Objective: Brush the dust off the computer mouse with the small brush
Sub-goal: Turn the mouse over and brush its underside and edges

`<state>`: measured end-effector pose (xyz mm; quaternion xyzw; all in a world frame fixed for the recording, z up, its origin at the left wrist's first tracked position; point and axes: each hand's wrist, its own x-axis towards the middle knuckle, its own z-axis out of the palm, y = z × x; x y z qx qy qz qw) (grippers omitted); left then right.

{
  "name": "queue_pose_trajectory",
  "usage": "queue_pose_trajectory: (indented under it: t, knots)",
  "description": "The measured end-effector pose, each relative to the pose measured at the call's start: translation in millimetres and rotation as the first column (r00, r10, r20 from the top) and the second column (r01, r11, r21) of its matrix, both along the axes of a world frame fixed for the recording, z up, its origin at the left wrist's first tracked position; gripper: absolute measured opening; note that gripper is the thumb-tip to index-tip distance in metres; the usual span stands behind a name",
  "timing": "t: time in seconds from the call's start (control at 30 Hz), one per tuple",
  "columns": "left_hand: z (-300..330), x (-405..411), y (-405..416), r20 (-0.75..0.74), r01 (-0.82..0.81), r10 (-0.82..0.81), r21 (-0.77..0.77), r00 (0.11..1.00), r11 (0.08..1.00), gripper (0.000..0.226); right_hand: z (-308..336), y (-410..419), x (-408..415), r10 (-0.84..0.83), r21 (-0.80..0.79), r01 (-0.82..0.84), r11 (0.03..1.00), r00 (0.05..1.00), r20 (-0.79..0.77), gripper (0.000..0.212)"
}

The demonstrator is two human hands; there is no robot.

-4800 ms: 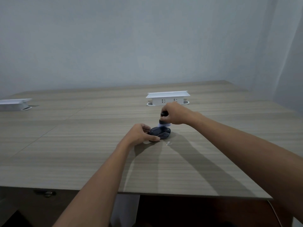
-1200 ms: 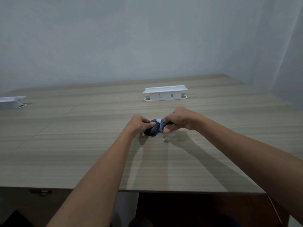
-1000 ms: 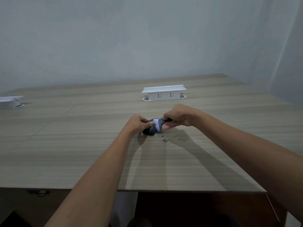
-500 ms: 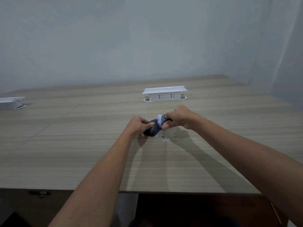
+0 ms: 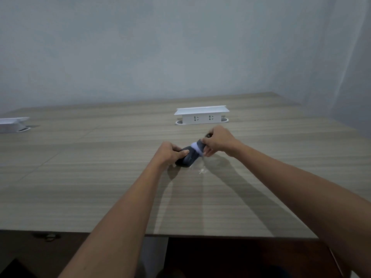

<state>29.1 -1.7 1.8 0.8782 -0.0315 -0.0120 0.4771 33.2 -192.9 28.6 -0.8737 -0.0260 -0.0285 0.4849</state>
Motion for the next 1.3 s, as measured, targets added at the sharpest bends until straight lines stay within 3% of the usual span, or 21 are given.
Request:
queue_pose_trajectory:
  t: [0.2, 0.33, 0.47, 0.63, 0.93, 1.1, 1.3]
  knots:
    - [-1, -1, -1, 0.000, 0.002, -0.002, -0.019, 1.000, 1.000, 0.034, 6, 2, 9, -0.026, -0.006, 0.028, 1.000, 0.975, 0.223, 0.019]
    - [1, 0, 0, -0.024, 0.014, -0.014, -0.003, 1.000, 1.000, 0.032, 11, 15, 7, 0.116, -0.146, -0.087, 0.986, 0.972, 0.206, 0.025]
    - [0, 3, 2, -0.025, 0.024, -0.024, 0.002, 0.999, 1.000, 0.031, 15, 22, 9, 0.107, -0.333, -0.016, 0.943, 0.961, 0.255, 0.027]
    - [-1, 7, 4, -0.022, 0.030, -0.030, 0.011, 0.999, 0.999, 0.032, 19, 22, 13, 0.113, -0.437, -0.007, 0.899, 0.970, 0.218, 0.022]
    - [1, 8, 5, -0.046, 0.044, -0.043, 0.024, 0.998, 0.999, 0.031, 25, 14, 12, 0.219, -0.271, -0.175, 0.946, 0.965, 0.141, 0.023]
    - [1, 6, 3, -0.032, 0.043, -0.043, 0.016, 0.999, 0.999, 0.032, 24, 9, 9, 0.139, -0.406, -0.068, 0.911, 0.979, 0.149, 0.024]
    - [1, 5, 2, -0.040, 0.020, -0.018, 0.060, 0.999, 0.998, 0.033, 16, 4, 1, 0.063, -0.314, -0.004, 0.949, 0.982, 0.179, 0.027]
